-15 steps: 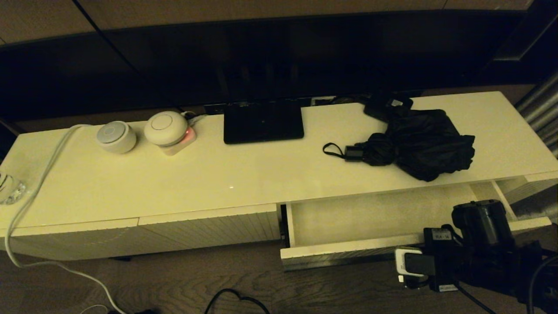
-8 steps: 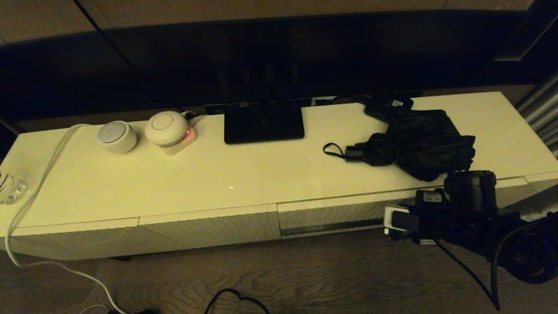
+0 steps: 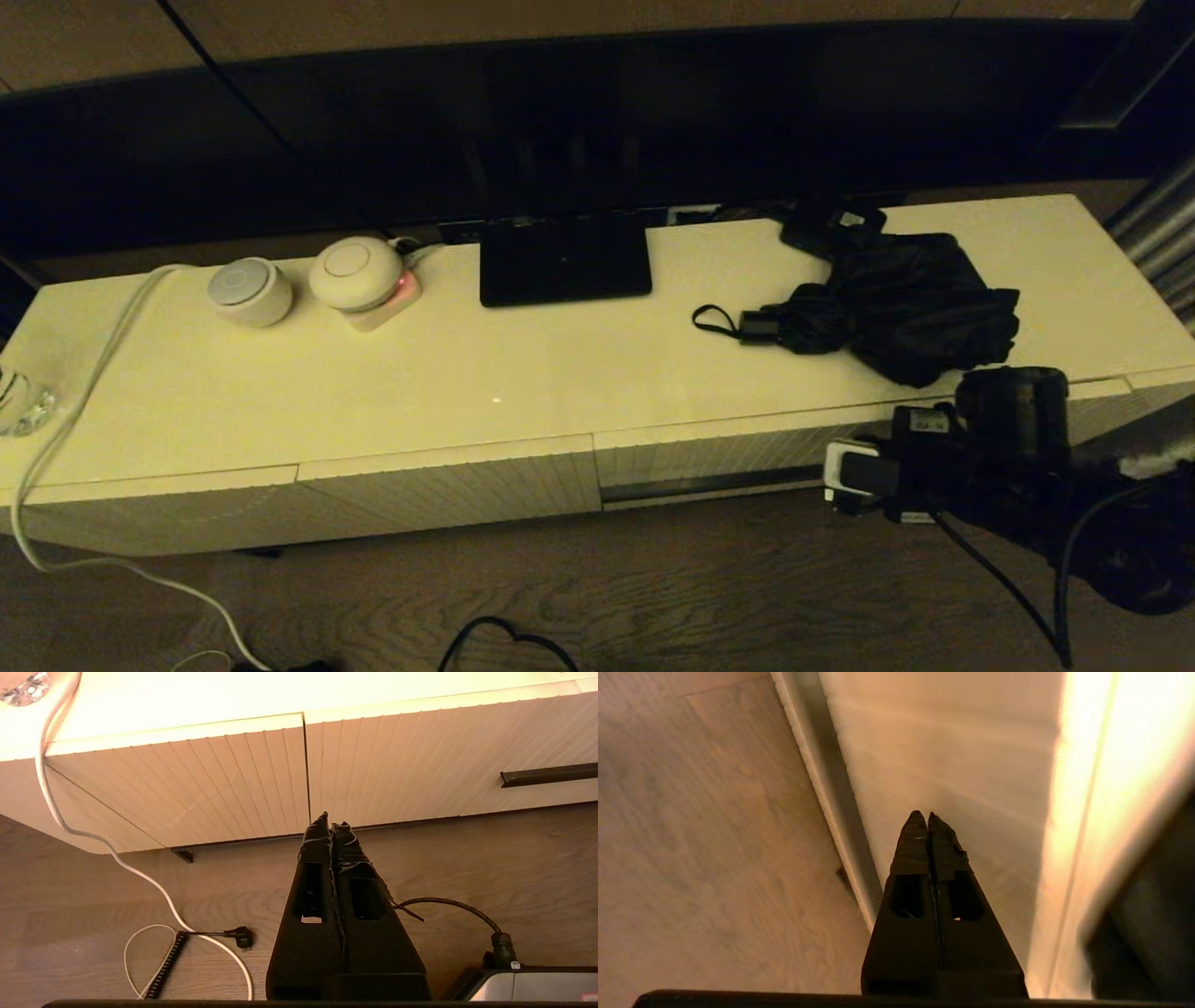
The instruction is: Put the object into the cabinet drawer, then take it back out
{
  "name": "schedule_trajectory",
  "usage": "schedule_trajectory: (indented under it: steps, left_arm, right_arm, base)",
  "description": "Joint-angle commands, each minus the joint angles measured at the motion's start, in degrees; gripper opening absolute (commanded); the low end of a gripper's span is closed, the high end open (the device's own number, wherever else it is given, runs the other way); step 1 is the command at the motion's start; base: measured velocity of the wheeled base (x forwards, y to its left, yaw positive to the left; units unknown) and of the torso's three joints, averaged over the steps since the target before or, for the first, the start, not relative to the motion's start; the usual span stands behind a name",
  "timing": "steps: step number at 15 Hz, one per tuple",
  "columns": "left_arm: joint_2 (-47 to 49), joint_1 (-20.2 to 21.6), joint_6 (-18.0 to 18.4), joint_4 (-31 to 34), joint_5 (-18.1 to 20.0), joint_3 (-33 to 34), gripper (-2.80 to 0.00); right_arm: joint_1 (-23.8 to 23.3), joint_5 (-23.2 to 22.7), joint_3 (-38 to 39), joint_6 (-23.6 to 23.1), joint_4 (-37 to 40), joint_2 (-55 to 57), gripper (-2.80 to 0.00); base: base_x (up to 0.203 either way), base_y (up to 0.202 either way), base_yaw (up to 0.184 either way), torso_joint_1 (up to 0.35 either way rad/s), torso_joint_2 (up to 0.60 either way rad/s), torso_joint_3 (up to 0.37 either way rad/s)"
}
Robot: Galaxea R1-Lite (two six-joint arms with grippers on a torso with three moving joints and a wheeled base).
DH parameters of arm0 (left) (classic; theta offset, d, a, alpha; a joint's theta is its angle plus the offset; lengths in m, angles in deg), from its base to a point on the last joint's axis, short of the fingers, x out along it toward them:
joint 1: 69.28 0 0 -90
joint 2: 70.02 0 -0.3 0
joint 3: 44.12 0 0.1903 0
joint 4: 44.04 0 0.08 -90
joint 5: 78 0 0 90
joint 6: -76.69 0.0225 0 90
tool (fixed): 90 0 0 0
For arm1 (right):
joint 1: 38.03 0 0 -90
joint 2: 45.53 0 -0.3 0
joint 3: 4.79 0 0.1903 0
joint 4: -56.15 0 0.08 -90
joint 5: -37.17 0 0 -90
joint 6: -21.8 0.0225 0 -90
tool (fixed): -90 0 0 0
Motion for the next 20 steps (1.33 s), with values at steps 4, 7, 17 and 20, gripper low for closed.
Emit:
schedule_trajectory:
  steps: [4,7,17,20]
  left_arm:
    - [0.00,-0.01,0.00,-0.01,-0.03,0.18,-2.80]
    - [0.00,-0.01,0.00,-0.01,-0.03,0.18,-2.80]
    - [0.00,-0.01,0.00,-0.01,-0.03,0.18,-2.80]
    - [0.00,-0.01,0.00,-0.01,-0.03,0.18,-2.80]
  right_arm:
    - [0.16,3.20,14.50,-0.26,5.52,-24.44,-2.80]
    - [-5.02,6.86,20.49,2.57,7.78,-39.73,-2.80]
    - [-13.54,12.59,23.98,44.17,40.65,-90.51,-2.80]
    - [-13.07,12.85,25.20,56.87,50.29,-96.76,-2.80]
  base:
    - [0.000,0.000,0.000,0.000,0.00,0.000]
    - [0.000,0.000,0.000,0.000,0.00,0.000]
    - [0.000,0.000,0.000,0.000,0.00,0.000]
    - [0.000,0.000,0.000,0.000,0.00,0.000]
